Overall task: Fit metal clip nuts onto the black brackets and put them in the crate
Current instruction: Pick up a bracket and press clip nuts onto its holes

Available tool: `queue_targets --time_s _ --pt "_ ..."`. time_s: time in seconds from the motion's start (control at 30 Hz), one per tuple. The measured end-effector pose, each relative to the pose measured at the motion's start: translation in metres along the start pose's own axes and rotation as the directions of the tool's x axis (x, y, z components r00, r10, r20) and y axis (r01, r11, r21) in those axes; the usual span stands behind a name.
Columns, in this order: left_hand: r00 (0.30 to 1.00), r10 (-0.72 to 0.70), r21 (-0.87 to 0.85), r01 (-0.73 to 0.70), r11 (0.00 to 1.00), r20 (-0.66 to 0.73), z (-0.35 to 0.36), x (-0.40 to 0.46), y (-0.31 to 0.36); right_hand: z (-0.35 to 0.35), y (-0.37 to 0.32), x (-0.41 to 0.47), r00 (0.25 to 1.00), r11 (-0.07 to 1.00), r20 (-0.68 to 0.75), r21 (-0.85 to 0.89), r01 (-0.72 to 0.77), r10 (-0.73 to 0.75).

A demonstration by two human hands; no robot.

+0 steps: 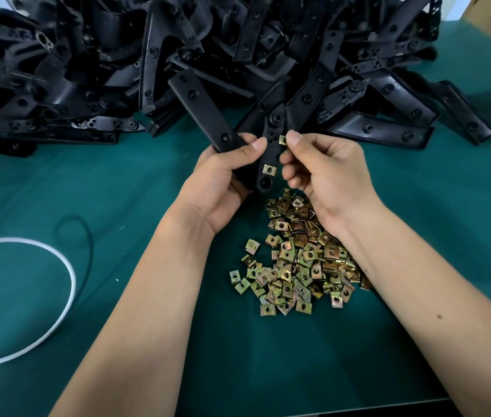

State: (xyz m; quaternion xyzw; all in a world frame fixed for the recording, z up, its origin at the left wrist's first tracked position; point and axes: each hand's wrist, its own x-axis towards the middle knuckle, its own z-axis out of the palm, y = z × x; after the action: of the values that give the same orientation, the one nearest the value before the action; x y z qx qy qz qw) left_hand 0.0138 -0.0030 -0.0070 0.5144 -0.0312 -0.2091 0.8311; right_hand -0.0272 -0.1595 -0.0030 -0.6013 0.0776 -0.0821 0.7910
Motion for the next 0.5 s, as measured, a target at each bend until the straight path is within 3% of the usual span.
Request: queue_targets --time_s 0.5 --pt "1.0 -0.016 0.02 0.017 1.0 -0.007 0.0002 0.0021 -0.0004 0.0021 0.0028 -0.0001 0.998 0.991 0.004 -0.119 0.064 -0.064"
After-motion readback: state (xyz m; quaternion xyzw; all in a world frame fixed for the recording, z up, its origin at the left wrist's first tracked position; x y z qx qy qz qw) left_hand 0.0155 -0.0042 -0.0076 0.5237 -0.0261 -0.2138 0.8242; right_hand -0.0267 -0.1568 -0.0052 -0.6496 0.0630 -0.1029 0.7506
